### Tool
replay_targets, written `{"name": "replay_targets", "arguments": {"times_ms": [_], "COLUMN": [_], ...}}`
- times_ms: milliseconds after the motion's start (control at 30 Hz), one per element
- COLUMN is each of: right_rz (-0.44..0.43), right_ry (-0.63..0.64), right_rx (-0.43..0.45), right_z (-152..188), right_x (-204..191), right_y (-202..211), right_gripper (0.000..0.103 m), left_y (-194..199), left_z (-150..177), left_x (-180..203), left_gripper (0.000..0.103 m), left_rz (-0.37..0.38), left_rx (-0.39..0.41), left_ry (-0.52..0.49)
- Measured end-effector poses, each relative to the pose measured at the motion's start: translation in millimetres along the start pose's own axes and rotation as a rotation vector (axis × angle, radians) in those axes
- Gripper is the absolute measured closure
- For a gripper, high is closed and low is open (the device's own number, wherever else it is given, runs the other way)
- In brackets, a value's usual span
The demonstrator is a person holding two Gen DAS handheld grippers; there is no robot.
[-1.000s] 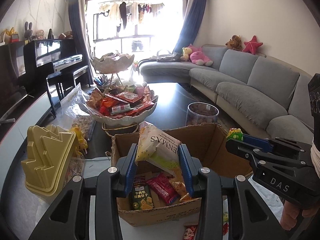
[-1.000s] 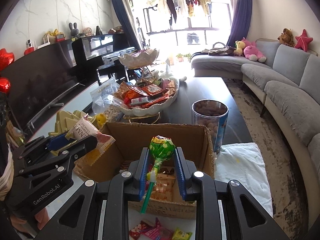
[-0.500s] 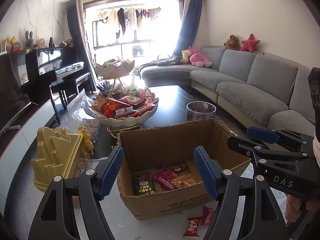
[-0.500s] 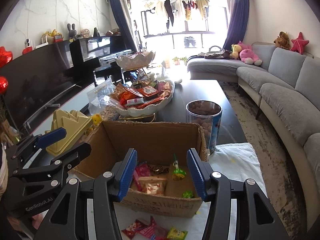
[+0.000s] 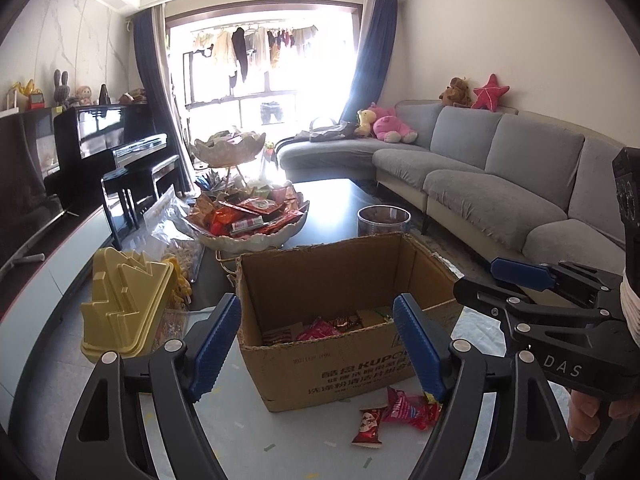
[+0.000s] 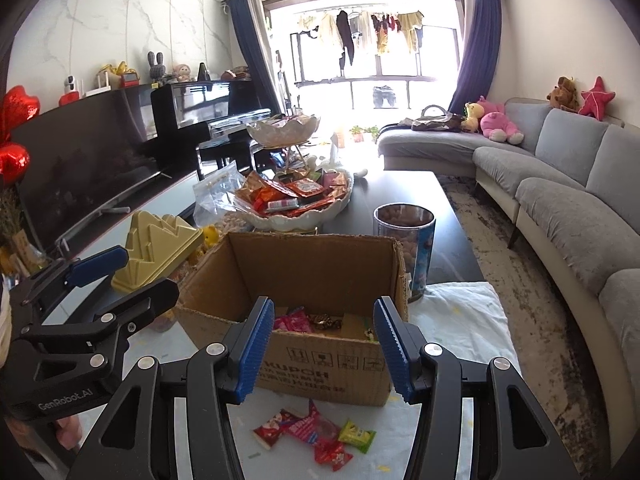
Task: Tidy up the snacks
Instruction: 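Withdraw both tools from the box toward the remaining candies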
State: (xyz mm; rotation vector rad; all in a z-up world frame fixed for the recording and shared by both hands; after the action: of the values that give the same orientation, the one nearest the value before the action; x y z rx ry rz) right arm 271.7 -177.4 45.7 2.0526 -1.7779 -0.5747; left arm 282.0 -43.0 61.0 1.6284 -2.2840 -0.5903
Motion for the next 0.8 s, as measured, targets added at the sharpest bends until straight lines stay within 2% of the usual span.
{"name": "replay_targets", "arguments": {"times_ms": [433,800], "right_rz": [0.007,0.016], "right_ry": [-0.015,-0.035], "right_rx": [-0.046,-0.135], "right_z": [37.4,77.2], "right_x": [5.6,12.5], "right_y": [14.8,10.0], "right_gripper": [0.05,0.05], "left_y": [9.3,0.9], "left_z": [28.6,65.7], "left_x": [15.3,27.1], "left_gripper": [0.025,0.025], "left_rz": [0.019,0.041], "left_rx": [-0.045,-0.135], "left_ry": [-0.017,-0.022]}}
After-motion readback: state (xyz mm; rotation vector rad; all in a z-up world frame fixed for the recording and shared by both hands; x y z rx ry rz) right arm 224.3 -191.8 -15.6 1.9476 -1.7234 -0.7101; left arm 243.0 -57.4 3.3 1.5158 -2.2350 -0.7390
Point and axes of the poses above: each gripper's, at about its wrist camera, not at the fingertips, and y roughly against the way its jaws point, x to its right, z to its underside, the point moved 4 cm from there along -y, roughly the way its jaws point, and after that the axes turned 3 degrees about z, right-handed, at the moved point
